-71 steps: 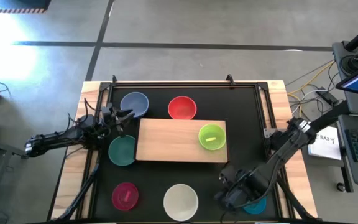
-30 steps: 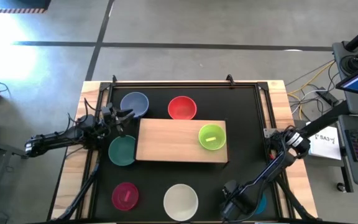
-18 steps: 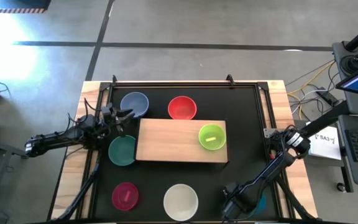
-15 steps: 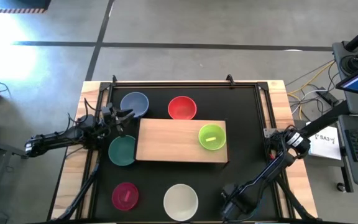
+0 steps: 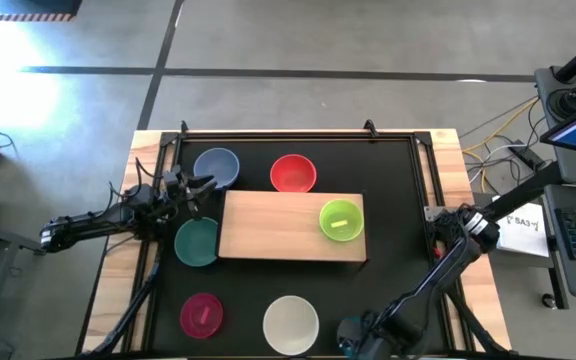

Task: Place and stack bowls onto a shelf
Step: Stack the small blue bowl on top of the small yellow bowl on the shelf

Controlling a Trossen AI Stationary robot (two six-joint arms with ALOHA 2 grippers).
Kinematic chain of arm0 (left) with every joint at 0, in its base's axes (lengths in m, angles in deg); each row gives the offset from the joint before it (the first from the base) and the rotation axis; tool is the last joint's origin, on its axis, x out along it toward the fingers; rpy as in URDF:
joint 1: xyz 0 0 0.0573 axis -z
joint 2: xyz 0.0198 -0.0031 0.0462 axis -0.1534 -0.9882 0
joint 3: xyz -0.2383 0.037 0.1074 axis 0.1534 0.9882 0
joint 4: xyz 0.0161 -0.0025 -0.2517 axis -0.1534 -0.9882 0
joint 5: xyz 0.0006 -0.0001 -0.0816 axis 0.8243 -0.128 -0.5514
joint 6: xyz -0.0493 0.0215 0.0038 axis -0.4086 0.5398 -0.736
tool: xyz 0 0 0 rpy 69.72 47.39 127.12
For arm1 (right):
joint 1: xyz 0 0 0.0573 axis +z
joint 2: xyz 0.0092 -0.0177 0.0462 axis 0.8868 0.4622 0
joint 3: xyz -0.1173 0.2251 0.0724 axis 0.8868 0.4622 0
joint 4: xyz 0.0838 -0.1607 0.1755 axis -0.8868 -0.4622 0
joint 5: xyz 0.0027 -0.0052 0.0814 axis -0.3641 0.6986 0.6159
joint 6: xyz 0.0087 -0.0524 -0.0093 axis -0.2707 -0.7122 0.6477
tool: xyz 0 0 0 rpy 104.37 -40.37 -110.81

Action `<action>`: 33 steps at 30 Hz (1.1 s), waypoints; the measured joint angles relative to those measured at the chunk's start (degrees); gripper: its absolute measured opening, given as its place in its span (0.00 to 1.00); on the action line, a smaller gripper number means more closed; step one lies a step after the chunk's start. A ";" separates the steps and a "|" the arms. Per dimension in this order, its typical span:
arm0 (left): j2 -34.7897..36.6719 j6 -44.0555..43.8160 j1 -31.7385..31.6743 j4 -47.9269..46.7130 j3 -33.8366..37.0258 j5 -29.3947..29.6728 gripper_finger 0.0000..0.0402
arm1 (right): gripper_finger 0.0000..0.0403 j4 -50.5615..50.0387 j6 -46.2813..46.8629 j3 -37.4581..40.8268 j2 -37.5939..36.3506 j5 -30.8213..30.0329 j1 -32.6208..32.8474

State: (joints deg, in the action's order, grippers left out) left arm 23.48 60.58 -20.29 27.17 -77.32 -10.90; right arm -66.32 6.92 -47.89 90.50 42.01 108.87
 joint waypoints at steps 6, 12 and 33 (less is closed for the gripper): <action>0.00 0.00 0.01 -0.01 0.00 0.01 0.29 | 0.02 -0.05 -13.89 -5.61 -0.01 -15.43 -0.32; 0.00 0.00 0.02 0.00 -0.02 0.01 0.29 | 0.02 -2.78 -28.30 -10.81 -0.33 -29.66 -1.23; 0.00 0.00 0.00 0.00 -0.01 0.01 0.29 | 0.02 -41.72 -20.21 -23.19 -0.44 -44.53 -17.62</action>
State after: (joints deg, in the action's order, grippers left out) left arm 23.49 60.58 -20.29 27.17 -77.33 -10.89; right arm -108.04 -13.29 -71.07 90.06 -2.52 91.25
